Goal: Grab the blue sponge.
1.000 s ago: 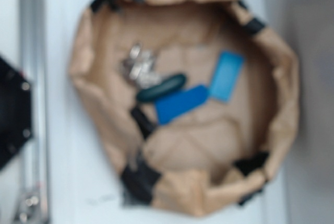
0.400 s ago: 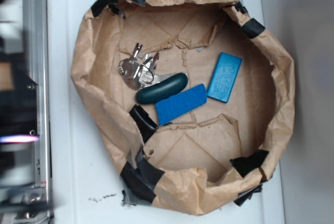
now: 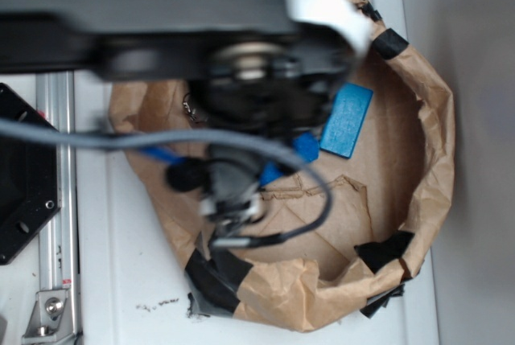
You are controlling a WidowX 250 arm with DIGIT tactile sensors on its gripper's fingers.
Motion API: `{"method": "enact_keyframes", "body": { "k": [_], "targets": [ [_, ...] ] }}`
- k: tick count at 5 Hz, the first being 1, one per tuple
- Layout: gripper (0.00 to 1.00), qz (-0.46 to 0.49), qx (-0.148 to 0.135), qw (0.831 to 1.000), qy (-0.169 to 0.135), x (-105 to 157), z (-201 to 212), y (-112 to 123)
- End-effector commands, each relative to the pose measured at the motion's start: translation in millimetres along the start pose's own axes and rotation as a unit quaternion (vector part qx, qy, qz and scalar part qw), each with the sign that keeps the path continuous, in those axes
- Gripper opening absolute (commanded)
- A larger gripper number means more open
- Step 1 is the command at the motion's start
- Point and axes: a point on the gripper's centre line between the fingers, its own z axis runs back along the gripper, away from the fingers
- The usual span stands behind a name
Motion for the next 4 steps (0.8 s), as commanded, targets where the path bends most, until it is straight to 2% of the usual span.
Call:
{"method": "enact_keyframes", "body": {
  "k": [1, 2, 3, 4],
  "targets": [
    [1.0, -0.013, -0.009, 1.0, 0.013, 35, -64, 7],
    [1.0, -0.036, -0.007, 0.999, 0.021, 52, -87, -20],
    [1.0, -0.066, -0.002, 0.998, 0.02, 59, -96, -35],
    [1.0, -0.079, -0.005, 0.996, 0.04, 48, -113, -44]
  ]
}}
